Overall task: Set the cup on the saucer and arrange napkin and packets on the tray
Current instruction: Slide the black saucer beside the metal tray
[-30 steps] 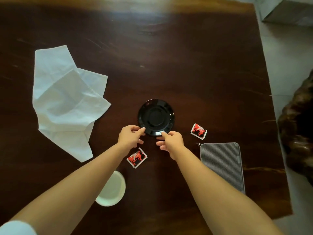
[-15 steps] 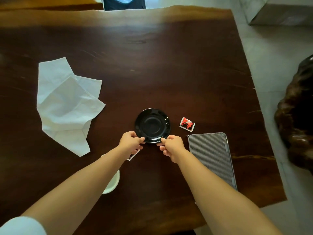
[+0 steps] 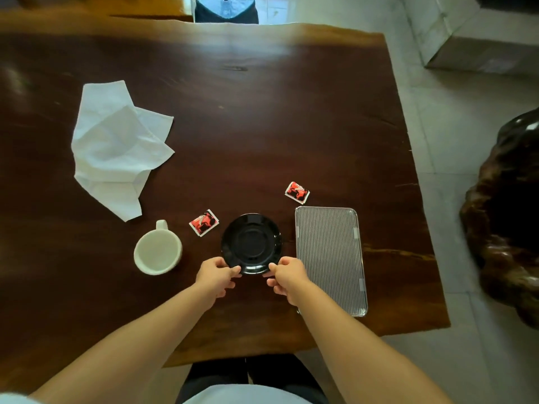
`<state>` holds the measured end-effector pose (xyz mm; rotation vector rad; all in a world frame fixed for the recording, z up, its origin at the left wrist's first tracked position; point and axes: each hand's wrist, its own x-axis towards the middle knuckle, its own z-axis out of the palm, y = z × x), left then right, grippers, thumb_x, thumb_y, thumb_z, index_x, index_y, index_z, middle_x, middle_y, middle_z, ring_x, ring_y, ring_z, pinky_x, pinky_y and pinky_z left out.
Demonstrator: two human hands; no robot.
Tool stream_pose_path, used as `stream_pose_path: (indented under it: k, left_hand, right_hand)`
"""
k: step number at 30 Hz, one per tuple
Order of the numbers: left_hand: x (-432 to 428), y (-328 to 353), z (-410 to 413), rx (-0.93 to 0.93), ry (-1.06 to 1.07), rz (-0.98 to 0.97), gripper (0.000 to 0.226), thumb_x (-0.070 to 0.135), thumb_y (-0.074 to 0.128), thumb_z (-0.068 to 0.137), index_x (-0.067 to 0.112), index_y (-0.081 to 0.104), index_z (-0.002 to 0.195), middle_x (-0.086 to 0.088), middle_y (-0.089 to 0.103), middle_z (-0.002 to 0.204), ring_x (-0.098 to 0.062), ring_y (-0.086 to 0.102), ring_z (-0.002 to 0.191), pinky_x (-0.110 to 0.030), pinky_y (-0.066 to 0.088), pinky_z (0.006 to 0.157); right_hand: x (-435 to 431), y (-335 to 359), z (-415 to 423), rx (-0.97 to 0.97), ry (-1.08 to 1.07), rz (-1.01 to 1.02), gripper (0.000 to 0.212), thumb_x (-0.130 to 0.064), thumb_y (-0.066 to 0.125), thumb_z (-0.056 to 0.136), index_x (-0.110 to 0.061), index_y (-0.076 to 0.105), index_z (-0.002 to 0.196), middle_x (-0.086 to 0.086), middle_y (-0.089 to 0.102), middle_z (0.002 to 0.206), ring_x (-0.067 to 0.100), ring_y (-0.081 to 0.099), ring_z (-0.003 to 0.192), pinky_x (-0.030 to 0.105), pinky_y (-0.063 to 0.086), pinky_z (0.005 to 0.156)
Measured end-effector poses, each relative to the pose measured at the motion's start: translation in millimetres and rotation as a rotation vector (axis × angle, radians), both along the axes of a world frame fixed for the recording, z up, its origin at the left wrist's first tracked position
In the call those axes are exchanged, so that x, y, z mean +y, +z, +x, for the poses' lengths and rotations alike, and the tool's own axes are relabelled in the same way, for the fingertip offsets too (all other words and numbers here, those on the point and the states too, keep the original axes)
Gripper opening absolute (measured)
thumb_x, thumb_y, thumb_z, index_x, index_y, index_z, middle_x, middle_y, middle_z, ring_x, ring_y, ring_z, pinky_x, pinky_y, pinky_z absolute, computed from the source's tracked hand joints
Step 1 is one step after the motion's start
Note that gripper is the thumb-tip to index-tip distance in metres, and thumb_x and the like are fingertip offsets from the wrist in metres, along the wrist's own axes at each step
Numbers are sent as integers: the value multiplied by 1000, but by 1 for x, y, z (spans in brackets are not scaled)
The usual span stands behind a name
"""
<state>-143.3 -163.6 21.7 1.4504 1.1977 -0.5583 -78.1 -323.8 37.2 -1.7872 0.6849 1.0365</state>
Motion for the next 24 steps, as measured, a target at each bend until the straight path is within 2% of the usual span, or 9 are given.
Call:
stream_pose_path:
  k: [3,7,11,15,17,20,24]
  left_hand:
    - [-14,-4,-20,4,14,8,15,21,73,91,13,62,86,-3,78,85,-21,65,73,-31,45,56]
    - [-22,-8,-36,3,2,17,15,22,73,91,11,64,90,-3,77,86,-21,65,71,-29,44,53]
    - [-30,-12,-44,1,10,23,17,21,74,91,11,61,85,-6,77,88,-21,63,69,-27,41,48]
    - [-39,-17,-43,17,15,24,18,23,73,91,13,61,83,-4,77,87,-19,63,67,-27,43,50]
    - [-41,-18,-40,24,26,15,16,22,73,91,12,62,86,-5,77,88,-20,63,68,-27,43,50]
    - [-44,-23,-34,28,27,0,15,21,73,92,10,63,89,-6,76,90,-21,62,69,-27,41,48]
    - [-47,-25,-32,38,30,-2,16,20,73,92,9,62,88,-7,76,89,-21,62,68,-26,40,47]
  right_hand:
    - [-11,-9,-18,19,-5,-10,12,-14,57,100,-11,55,89,18,71,105,14,63,59,22,46,47]
    - [-18,-16,-35,63,-24,-10,6,-13,56,100,-8,58,103,18,69,110,13,63,60,21,46,46]
    - [-24,-19,-40,80,-24,-21,5,-13,56,100,-9,59,102,17,70,108,12,63,58,20,46,46]
    - [-30,-25,-35,79,-15,-42,11,-13,55,100,-13,55,90,17,71,105,12,63,57,20,45,44]
    - [-32,-27,-33,86,-24,-52,4,-13,55,100,-12,57,97,16,71,103,12,63,58,19,46,43]
    - [-33,-32,-30,98,-36,-66,15,-15,56,100,-10,59,114,13,70,106,12,65,60,19,46,42]
    - [-37,-34,-29,126,-56,-61,22,-13,56,100,-11,55,122,14,69,111,12,64,60,19,47,43]
